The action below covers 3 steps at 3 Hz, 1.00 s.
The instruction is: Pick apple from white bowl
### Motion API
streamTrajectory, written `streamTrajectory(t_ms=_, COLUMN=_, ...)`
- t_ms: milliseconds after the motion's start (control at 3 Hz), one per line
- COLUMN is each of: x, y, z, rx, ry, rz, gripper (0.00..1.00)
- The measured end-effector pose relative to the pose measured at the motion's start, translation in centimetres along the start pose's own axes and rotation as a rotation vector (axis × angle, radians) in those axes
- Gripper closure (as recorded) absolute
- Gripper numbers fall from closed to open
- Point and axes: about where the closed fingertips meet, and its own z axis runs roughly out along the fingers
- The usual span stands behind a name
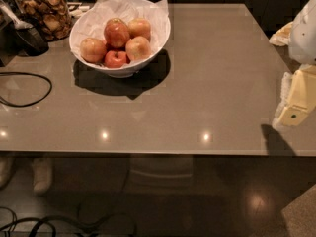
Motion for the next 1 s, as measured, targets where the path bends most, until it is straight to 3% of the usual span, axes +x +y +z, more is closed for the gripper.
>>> streamTrajectory(t_ms=333, x=0.0, y=0.0, z=0.0, rx=0.000, ry=0.000, rz=0.000, gripper=0.00)
streamTrajectory(t_ms=667, x=-5.2, y=-2.4, z=-0.2, rx=0.008, ry=0.025, rz=-0.044, gripper=0.00)
streamTrajectory(t_ms=1000, x=-5.3, y=-2.6, z=-0.2, rx=0.020, ry=0.008, rz=-0.042, gripper=0.00)
